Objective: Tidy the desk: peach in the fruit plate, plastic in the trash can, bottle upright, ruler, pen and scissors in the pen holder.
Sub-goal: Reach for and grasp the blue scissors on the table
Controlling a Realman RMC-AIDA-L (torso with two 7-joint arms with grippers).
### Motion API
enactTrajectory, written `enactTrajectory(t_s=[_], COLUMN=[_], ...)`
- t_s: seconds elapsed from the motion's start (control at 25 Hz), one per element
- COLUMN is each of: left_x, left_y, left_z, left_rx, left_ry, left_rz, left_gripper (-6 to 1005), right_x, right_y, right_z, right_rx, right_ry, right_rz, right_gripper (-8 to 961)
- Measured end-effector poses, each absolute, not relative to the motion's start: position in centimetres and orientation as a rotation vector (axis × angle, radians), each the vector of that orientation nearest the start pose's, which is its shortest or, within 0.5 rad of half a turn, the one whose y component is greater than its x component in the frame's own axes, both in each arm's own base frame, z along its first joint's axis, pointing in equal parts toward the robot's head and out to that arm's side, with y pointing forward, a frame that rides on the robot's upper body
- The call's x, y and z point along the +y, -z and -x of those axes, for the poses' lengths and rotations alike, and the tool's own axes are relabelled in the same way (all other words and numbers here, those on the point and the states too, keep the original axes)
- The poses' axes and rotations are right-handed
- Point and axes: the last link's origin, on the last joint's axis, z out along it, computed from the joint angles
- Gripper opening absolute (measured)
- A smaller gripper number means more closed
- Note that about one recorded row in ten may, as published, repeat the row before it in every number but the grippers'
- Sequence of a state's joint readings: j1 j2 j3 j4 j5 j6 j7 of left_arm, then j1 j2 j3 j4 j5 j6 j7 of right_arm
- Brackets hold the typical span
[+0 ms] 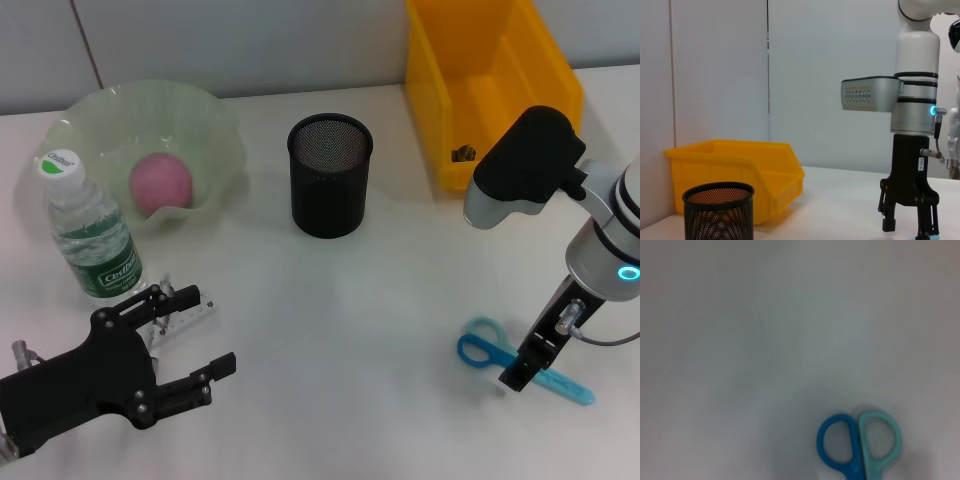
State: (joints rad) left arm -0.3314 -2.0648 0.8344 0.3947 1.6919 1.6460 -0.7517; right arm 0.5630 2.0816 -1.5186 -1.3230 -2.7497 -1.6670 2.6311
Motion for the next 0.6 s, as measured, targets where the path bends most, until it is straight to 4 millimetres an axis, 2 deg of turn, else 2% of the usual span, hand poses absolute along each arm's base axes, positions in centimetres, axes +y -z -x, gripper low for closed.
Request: enactTrajectory(t_s=[0.6], left_x=[24.97], left_y=[2.98], left_z=[29.67], left_rx=[-0.232], left_ry=[0.921], left_rz=[2.608], left_gripper=[814], right_x=[32.66], right_y=[1.51], right_z=[-21.60], right_rx=[0.991], right_ry=[0.860], right_rz=[2.521], right_gripper=[805])
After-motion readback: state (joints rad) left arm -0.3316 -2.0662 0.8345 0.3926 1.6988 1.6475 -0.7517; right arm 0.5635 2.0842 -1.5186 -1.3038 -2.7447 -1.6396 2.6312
